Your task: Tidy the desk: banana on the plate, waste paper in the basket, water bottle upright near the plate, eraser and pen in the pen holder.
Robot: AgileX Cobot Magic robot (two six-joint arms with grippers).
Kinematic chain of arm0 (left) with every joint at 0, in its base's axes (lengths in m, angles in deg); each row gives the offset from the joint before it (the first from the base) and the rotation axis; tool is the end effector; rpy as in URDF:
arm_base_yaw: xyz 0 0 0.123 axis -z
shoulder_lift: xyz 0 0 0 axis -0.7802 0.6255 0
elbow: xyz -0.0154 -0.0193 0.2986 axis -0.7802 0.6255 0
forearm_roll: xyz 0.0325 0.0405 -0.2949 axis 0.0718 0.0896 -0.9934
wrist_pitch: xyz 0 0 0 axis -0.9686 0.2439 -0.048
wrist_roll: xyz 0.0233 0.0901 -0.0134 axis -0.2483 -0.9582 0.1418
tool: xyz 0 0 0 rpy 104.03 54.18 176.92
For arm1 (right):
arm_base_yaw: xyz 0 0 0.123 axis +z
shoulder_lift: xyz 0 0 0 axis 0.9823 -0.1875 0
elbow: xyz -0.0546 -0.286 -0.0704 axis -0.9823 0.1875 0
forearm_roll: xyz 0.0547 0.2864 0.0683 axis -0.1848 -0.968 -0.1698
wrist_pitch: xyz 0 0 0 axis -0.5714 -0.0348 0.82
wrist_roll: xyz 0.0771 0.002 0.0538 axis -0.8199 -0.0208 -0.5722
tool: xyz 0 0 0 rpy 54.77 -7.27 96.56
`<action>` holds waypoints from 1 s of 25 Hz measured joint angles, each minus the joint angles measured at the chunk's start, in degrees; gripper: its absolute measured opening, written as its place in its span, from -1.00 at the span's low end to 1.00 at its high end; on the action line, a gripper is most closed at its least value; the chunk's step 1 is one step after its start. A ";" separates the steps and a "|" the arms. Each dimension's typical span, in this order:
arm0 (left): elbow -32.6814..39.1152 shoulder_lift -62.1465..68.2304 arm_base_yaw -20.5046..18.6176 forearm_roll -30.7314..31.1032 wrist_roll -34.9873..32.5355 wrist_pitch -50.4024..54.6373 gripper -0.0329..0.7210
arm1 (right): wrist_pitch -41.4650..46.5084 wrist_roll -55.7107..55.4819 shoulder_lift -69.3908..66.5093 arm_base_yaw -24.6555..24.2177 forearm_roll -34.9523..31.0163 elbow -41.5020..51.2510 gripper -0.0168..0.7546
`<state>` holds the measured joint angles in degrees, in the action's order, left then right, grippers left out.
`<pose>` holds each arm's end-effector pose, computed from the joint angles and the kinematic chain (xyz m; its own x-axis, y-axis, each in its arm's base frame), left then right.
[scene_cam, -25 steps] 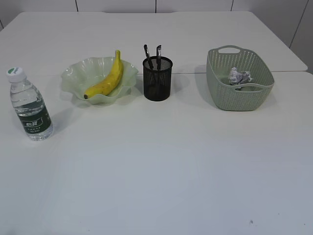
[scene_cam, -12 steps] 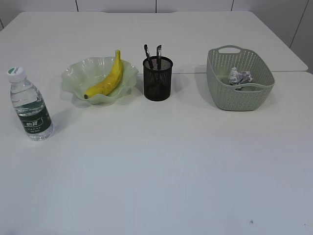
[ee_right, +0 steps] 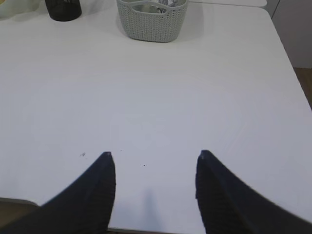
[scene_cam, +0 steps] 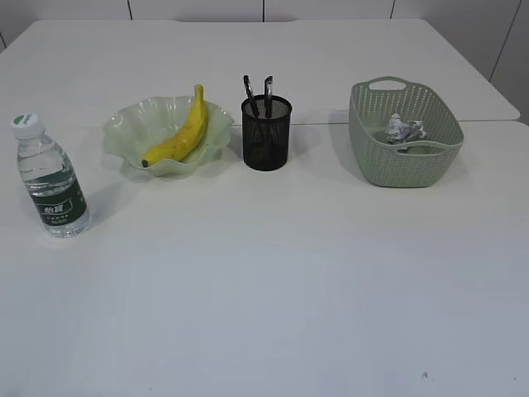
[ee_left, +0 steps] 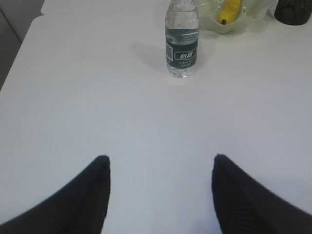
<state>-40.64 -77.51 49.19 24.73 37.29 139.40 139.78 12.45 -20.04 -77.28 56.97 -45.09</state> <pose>0.0210 0.0007 0.3030 -0.4819 -0.0090 -0.8762 -0.0323 0.9995 0.0074 0.0186 -0.0004 0.2941 -0.5039 -0.1043 -0.8575 -0.0687 0.9944 -0.0805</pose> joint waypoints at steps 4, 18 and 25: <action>0.00 0.00 0.00 0.63 0.49 0.00 0.32 | 0.00 0.00 0.00 0.00 0.00 0.00 0.07; 0.00 0.00 0.00 0.75 0.49 0.00 0.32 | 0.00 0.00 0.00 0.00 0.00 0.00 0.07; 0.00 0.00 0.00 0.75 0.49 0.00 0.32 | 0.00 0.00 0.00 0.00 0.00 0.00 0.07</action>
<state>-40.64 -77.51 49.19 25.48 37.78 139.40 139.78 12.45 -20.04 -77.28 56.97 -45.09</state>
